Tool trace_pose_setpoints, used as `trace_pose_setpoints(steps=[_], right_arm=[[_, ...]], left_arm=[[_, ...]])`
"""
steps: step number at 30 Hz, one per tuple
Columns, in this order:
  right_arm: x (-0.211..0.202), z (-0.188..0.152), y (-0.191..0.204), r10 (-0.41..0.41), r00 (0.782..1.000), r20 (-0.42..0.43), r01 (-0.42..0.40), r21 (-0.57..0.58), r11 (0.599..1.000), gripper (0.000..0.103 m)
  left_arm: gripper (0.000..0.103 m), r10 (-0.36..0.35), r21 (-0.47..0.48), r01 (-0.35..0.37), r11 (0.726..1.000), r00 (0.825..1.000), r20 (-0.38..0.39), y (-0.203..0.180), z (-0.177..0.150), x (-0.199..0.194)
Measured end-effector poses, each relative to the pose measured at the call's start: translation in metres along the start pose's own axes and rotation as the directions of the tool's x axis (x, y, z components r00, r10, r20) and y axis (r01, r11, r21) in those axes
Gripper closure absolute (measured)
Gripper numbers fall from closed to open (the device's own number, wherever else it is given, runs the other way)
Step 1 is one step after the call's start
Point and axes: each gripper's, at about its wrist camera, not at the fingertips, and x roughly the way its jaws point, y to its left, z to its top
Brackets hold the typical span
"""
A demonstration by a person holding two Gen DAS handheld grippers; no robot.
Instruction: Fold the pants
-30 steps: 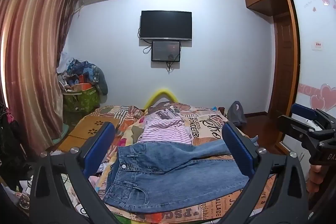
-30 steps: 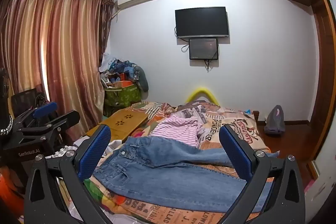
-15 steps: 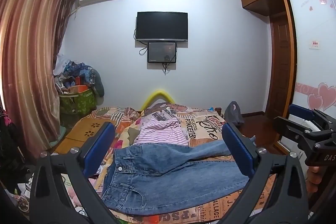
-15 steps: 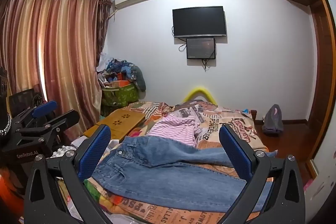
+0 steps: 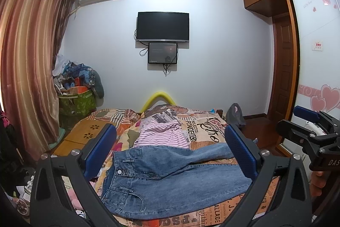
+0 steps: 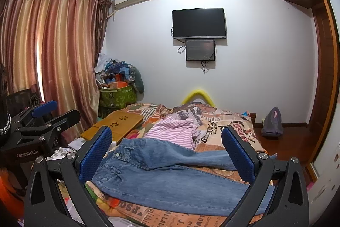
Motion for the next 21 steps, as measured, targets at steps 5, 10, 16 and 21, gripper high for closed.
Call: trace_pose_setpoints(steps=[5, 10, 16, 21], right_arm=[[0.0, -0.001, -0.0005, 0.001, 1.0, 0.002, -0.001, 0.001, 1.0, 0.0], [-0.0002, 0.0003, -0.0003, 0.002, 1.0, 0.001, -0.002, 0.001, 1.0, 0.0], [-0.0005, 0.0011, -0.0003, 0.004, 1.0, 0.005, -0.004, 0.0, 1.0, 0.0], [-0.0007, 0.0021, 0.0001, 0.002, 1.0, 0.007, -0.002, 0.0, 1.0, 0.0]], left_arm=[[0.0, 0.0, -0.004, 0.0, 1.0, 1.0, -0.001, -0.0004, -0.0002, 0.002], [0.0, 0.002, -0.008, -0.002, 1.0, 1.0, -0.002, 0.0004, -0.0012, 0.0049], [0.0, 0.003, -0.01, -0.003, 1.0, 1.0, -0.001, 0.0017, -0.0023, 0.0052], [0.0, 0.002, -0.011, -0.002, 1.0, 1.0, 0.0, 0.0017, -0.0022, 0.0053]])
